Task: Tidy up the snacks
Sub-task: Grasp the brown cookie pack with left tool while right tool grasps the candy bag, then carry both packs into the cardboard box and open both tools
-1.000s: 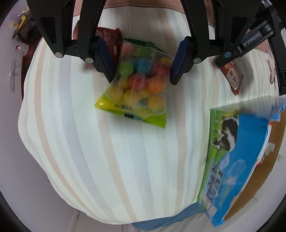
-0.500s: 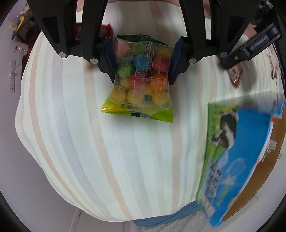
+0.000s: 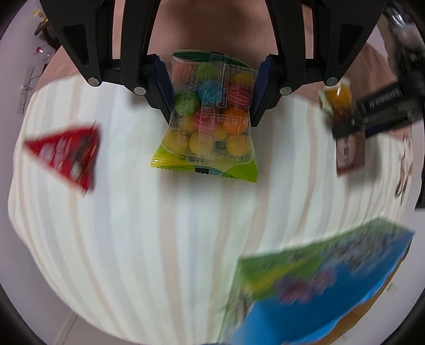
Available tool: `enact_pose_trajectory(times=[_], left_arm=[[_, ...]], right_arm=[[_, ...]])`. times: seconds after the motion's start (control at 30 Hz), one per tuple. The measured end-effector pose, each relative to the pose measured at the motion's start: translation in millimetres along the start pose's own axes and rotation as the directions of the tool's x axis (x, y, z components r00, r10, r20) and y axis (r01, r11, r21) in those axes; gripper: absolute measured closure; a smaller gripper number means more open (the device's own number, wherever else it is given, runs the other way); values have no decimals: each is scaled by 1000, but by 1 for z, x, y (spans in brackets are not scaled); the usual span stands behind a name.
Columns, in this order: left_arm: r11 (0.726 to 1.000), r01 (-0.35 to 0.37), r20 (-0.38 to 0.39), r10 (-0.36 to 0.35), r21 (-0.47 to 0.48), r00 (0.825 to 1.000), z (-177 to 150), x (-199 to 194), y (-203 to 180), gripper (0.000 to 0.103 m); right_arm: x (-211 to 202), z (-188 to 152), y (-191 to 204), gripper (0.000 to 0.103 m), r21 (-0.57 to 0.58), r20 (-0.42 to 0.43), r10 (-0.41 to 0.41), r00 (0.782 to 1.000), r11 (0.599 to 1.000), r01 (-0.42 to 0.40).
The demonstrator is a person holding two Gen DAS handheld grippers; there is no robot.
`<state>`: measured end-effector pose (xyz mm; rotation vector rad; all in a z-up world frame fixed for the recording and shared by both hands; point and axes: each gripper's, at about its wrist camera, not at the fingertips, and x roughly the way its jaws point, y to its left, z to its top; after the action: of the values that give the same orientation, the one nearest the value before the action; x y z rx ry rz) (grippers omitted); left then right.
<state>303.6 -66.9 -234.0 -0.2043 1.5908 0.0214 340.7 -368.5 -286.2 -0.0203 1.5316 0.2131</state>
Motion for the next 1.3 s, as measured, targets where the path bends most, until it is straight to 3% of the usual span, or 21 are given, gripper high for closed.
enact_pose_trajectory(times=[0.2, 0.4, 0.53, 0.7, 0.9, 1.03, 1.17, 1.3], left_arm=[[999, -31, -11, 32, 32, 999, -21, 18, 28, 47], [1000, -10, -40, 10, -1, 999, -19, 36, 27, 46], [1000, 1, -58, -2, -22, 998, -6, 61, 37, 44], [1000, -6, -54, 4, -27, 999, -1, 73, 37, 44], [999, -40, 33, 39, 18, 999, 15, 70, 9, 49], [999, -14, 27, 13, 41, 1000, 8, 57, 9, 49], [999, -25, 27, 24, 25, 999, 5, 41, 49, 49], [999, -41, -10, 40, -29, 999, 0, 41, 102, 49]], right_arm=[[5, -38, 6, 47, 37, -20, 28, 999, 999, -27], [9, -32, -16, 32, 139, -19, 69, 997, 988, -66], [17, -22, -7, 27, 154, -21, 48, 999, 987, -44], [24, -21, 2, 28, 158, -8, 18, 1000, 987, -16], [28, -29, 16, 45, 127, 23, -43, 999, 991, 40], [19, -35, 16, 46, 136, 13, -4, 1000, 991, 2], [16, -38, 12, 38, 188, -7, 74, 997, 980, -71], [16, -39, 16, 31, 190, -10, 74, 997, 979, -71]])
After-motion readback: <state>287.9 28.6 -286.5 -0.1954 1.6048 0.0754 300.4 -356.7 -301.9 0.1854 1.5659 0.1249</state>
